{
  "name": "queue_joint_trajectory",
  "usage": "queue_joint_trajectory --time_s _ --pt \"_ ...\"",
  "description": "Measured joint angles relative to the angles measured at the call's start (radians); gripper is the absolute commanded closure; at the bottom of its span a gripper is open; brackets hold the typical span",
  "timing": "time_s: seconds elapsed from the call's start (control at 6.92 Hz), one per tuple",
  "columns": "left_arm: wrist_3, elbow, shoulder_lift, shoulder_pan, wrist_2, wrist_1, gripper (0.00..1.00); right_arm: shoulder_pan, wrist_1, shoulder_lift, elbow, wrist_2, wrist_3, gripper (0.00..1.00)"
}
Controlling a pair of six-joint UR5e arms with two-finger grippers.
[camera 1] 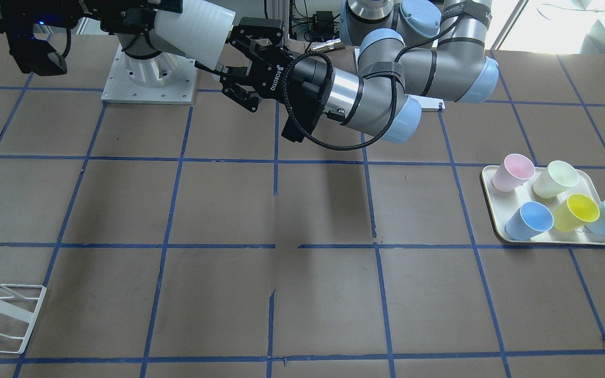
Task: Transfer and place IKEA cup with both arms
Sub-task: 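Close the left gripper on the cup rim held by the right gripper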
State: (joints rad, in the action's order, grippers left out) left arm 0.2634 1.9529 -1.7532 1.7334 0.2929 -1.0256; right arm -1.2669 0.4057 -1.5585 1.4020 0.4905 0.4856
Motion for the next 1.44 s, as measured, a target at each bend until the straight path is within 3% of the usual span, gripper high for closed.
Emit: queue_joint_trajectory --time_s 0.14,0.29,1.16,1.44 --pt "0.000 -0.002 0.000 0.000 0.000 0.000 1.00 0.000 0.000 0.000 0.000 -0.001 0.000 0.29" --pt "0.000 -0.004 0.001 0.000 0.000 0.000 1.00 0.000 0.000 0.000 0.000 -0.001 0.000 0.00" --pt "-0.007 -0.002 0.027 -0.002 -0.007 -0.003 1.00 0.001 -0.005 0.000 0.000 0.002 0.004 0.00" --pt "-0.068 0.005 0.043 -0.023 -0.063 -0.004 1.00 0.001 -0.002 0.000 -0.004 0.002 0.005 0.00"
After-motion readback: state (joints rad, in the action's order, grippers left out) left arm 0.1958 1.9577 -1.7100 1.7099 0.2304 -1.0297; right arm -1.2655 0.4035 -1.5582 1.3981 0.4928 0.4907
